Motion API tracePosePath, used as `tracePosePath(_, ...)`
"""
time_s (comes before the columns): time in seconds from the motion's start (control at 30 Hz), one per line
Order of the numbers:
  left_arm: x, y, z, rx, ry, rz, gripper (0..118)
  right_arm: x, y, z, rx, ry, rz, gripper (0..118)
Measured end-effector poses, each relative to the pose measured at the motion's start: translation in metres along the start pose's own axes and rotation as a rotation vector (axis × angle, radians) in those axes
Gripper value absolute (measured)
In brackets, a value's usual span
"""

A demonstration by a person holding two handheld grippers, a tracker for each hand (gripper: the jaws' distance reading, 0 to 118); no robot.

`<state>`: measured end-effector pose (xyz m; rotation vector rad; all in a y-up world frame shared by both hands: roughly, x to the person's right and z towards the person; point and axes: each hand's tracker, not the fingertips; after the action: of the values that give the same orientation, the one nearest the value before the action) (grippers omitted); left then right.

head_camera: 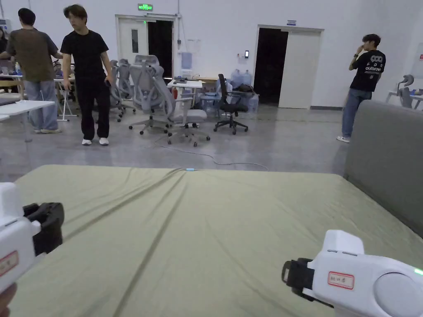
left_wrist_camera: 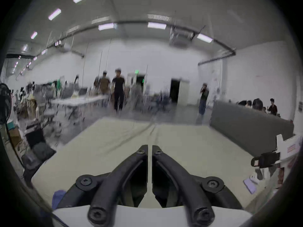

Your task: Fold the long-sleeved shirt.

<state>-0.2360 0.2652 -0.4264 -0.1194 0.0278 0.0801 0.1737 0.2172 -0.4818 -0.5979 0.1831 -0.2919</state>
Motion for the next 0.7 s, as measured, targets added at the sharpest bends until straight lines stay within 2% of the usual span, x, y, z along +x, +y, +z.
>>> tracePosePath(0.17,0.054,0.009,0.022,0.150,0.013,-0.034,3,-0.013,0.008,0.044,0.244,-0.089,0.211,4)
tracePosePath(0.23,0.070,0.003,0.021,0.150,0.030,-0.074,3,-0.020,0.007,0.056,0.302,-0.101,0.254,4)
tracePosePath(0.47,0.080,0.003,0.026,0.119,0.031,-0.085,3,-0.030,0.007,0.061,0.343,-0.044,0.241,5)
tracePosePath(0.53,0.083,0.009,0.030,0.128,0.037,-0.078,6,-0.031,0.009,0.059,0.344,-0.041,0.244,9)
tracePosePath(0.57,0.079,0.011,0.031,0.135,0.036,-0.066,25,-0.032,0.010,0.059,0.343,-0.036,0.248,17)
tracePosePath(0.6,0.075,0.012,0.031,0.148,0.020,-0.056,69,-0.033,0.011,0.058,0.340,-0.018,0.251,42)
tracePosePath(0.63,0.076,0.014,0.032,0.161,0.013,-0.065,118,-0.032,0.011,0.057,0.339,0.008,0.245,95)
tracePosePath(0.67,0.078,0.015,0.029,0.161,0.034,-0.081,114,-0.031,0.014,0.053,0.347,0.009,0.225,118)
tracePosePath(0.7,0.079,0.013,0.038,0.206,0.090,-0.144,115,-0.032,0.015,0.050,0.346,0.005,0.220,118)
